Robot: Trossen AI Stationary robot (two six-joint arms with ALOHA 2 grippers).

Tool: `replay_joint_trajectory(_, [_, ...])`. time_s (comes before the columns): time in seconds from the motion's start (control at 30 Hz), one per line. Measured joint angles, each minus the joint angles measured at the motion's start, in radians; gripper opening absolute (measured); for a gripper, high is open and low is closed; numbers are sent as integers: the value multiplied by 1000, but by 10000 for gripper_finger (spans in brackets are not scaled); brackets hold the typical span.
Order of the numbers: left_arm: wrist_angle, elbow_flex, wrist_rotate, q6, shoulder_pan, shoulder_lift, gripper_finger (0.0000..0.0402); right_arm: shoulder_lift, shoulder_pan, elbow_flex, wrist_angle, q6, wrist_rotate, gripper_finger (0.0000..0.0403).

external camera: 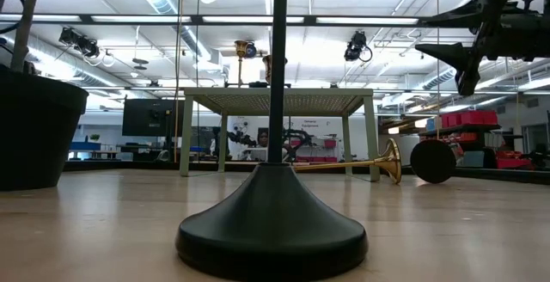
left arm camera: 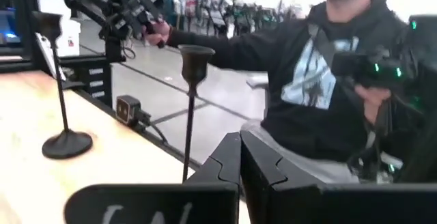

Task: Pick & Place candle stick holders
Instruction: Put the left black candle holder on the shelf

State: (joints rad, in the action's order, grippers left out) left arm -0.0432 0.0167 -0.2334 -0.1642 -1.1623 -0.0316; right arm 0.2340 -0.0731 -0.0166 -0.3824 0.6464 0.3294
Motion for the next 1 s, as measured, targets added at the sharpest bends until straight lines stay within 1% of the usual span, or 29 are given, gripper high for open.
replay_joint_trajectory(0.1, [-36,-8,-8,37,-28,-29,2,0,0,0,0,0,0,185])
replay_joint_trajectory(0.17, [-92,-8,-8,65,-44,-49,2,0,0,0,0,0,0,185])
replay_joint_trajectory(0.33, [-129,-8,-61,39,-70,-137,3,0,0,0,0,-5,2,185])
replay_joint_trajectory(0.43, [-180,-8,-97,26,-77,-209,3,0,0,0,0,-11,2,185])
replay_joint_trajectory(0.7, [-411,-8,-109,26,-76,-433,3,0,0,0,0,-11,2,185])
replay_joint_trajectory(0.93, [-579,-8,-218,13,-76,-631,3,0,0,0,0,-11,2,185])
replay_joint_trajectory(1.0, [-629,-8,-229,11,-76,-680,3,0,0,0,0,-13,2,185])
